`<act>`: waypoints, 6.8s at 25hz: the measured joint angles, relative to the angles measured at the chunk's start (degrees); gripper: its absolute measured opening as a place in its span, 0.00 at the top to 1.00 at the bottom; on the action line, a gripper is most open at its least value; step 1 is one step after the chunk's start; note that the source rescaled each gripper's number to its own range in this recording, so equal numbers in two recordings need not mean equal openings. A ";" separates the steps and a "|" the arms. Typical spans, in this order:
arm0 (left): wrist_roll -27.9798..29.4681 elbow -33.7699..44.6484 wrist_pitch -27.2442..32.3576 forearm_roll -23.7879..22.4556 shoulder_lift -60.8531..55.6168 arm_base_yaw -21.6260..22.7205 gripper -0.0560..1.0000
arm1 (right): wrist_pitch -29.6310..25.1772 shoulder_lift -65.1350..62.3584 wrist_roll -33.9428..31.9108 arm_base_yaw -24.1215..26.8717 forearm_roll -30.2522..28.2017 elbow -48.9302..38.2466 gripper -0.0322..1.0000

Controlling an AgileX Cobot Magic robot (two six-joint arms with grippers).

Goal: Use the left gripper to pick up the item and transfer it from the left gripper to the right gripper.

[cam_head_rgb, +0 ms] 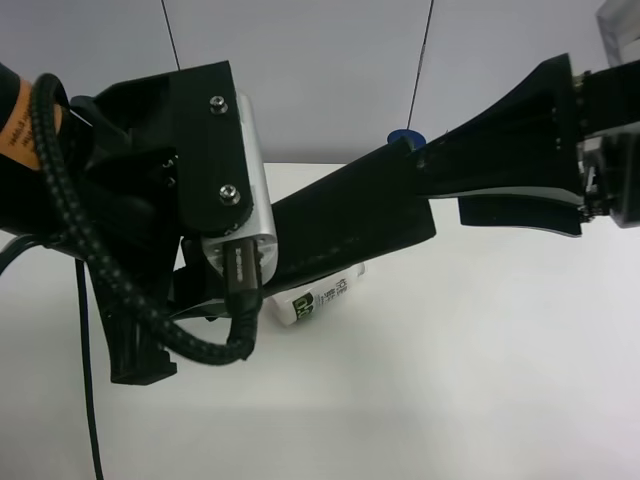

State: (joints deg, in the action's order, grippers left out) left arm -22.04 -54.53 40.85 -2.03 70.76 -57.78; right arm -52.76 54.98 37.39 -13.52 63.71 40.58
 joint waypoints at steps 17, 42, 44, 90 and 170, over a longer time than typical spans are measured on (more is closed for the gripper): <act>-1.57 0.00 -4.21 -0.04 0.00 -0.83 0.94 | -1.52 10.52 6.39 -2.83 7.23 0.01 0.11; -2.84 -0.14 -4.72 -3.03 1.66 -0.83 0.01 | -0.48 10.59 8.80 -2.83 8.69 0.01 0.95; -2.84 -0.16 -4.72 -3.03 1.71 -0.83 0.01 | -0.48 10.59 8.80 -2.83 8.69 0.01 0.95; 25.04 22.89 23.72 -1.10 -58.80 -0.89 0.01 | 1.97 10.59 8.49 -2.83 5.46 0.01 0.96; 25.76 25.38 19.82 -1.10 -71.10 40.10 0.00 | -16.16 45.96 -3.46 11.50 -30.28 21.47 0.97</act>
State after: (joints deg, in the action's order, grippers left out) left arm 3.72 -29.15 60.67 -3.13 -0.34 -17.68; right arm -68.91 100.93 33.93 -2.02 33.43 62.04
